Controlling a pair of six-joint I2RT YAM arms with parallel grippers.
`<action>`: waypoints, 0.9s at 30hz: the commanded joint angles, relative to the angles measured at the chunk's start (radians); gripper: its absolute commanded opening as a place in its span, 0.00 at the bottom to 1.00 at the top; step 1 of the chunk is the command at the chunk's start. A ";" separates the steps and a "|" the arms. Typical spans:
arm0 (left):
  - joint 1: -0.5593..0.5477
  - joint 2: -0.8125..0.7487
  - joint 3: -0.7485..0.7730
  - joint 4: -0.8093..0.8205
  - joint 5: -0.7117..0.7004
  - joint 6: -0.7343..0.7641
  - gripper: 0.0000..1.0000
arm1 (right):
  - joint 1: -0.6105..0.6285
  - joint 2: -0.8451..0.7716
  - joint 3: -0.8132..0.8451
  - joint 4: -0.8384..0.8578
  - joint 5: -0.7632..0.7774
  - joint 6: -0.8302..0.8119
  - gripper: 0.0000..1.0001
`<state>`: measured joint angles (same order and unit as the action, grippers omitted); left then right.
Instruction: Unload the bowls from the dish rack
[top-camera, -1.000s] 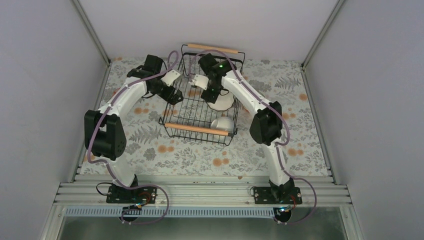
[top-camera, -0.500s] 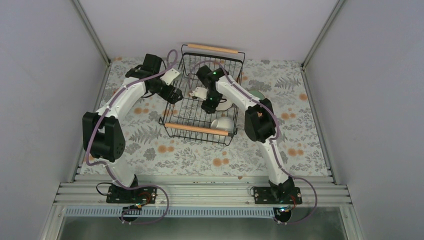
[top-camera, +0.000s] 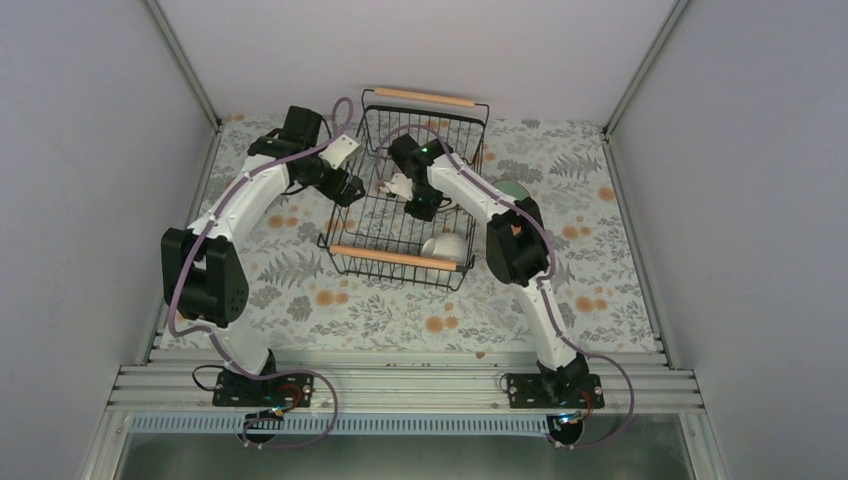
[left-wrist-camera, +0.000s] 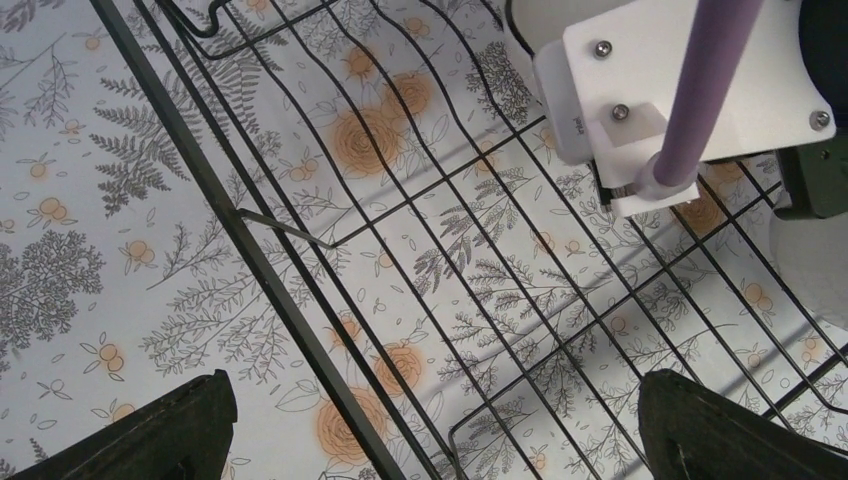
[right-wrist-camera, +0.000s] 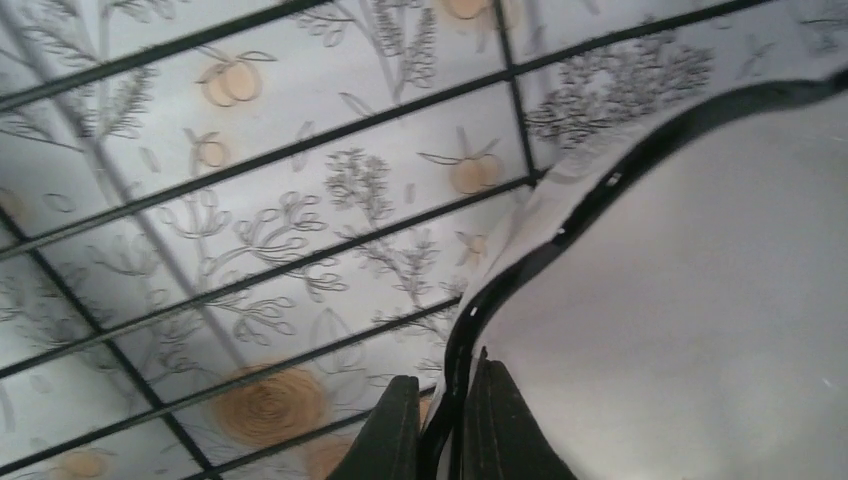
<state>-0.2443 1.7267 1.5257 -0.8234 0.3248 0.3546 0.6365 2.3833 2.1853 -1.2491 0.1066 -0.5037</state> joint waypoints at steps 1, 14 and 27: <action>0.001 -0.061 0.000 0.018 -0.001 0.008 1.00 | 0.010 -0.012 0.006 0.082 0.072 -0.014 0.04; 0.002 -0.163 -0.018 0.040 -0.010 0.033 1.00 | 0.021 -0.082 0.101 0.117 0.082 -0.046 0.04; 0.022 -0.249 -0.028 0.066 -0.069 0.038 1.00 | 0.023 -0.201 0.116 0.158 0.117 -0.052 0.04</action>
<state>-0.2344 1.5204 1.5063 -0.7849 0.2913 0.3820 0.6487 2.3135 2.2566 -1.1740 0.1688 -0.5423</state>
